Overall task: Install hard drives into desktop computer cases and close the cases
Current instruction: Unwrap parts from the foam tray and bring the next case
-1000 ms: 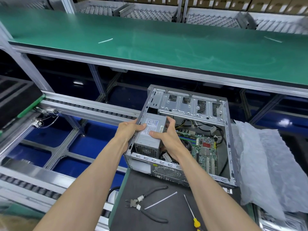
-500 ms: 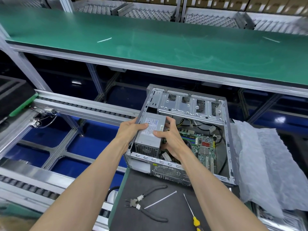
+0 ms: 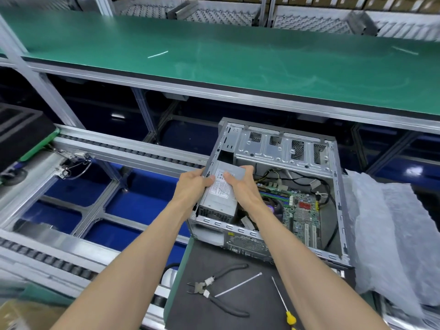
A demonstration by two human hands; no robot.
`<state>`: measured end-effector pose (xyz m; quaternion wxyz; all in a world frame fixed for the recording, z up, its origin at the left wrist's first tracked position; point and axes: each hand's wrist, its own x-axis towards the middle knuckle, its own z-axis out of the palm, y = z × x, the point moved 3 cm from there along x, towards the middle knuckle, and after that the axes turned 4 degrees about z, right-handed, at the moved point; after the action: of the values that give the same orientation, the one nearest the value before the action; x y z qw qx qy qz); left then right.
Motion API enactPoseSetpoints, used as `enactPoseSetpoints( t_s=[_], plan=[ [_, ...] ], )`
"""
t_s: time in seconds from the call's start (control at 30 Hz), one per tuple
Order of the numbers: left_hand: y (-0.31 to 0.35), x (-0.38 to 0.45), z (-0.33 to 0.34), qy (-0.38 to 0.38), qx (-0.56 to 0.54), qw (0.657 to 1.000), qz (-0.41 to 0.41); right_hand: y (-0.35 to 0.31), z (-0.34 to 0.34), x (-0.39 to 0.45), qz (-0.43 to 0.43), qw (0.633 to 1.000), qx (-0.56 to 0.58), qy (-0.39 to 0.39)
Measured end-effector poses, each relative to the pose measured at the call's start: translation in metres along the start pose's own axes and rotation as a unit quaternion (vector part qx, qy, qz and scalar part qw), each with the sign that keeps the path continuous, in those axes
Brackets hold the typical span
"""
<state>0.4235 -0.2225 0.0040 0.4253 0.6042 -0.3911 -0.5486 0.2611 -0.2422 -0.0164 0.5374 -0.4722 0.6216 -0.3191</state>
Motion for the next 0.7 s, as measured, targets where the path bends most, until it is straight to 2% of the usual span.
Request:
enactPoseSetpoints(
  t_s=[0.13, 0.3, 0.43, 0.5, 0.6, 0.7],
  plan=[
    [-0.002, 0.0, -0.001, 0.012, 0.03, 0.999, 0.012, -0.008, 0.003, 0.007, 0.026, 0.999, -0.006, 0.032],
    [-0.003, 0.002, -0.002, 0.029, 0.077, 0.996, 0.034, -0.014, 0.013, 0.01, 0.014, 0.987, -0.139, 0.079],
    [0.004, -0.001, 0.002, 0.058, 0.21, 0.971, 0.093, -0.026, 0.026, 0.017, 0.011, 0.973, -0.204, 0.111],
    [0.005, -0.003, 0.003, 0.047, 0.213, 0.971, 0.101, -0.023, 0.024, 0.016, 0.007, 0.978, -0.187, 0.089],
    [0.006, -0.004, 0.002, 0.046, 0.189, 0.977, 0.089, -0.007, 0.011, 0.016, 0.045, 0.996, -0.069, 0.024],
    [0.006, -0.002, 0.003, 0.044, 0.159, 0.984, 0.073, -0.004, 0.008, 0.013, 0.046, 0.993, -0.105, 0.0]
  ],
)
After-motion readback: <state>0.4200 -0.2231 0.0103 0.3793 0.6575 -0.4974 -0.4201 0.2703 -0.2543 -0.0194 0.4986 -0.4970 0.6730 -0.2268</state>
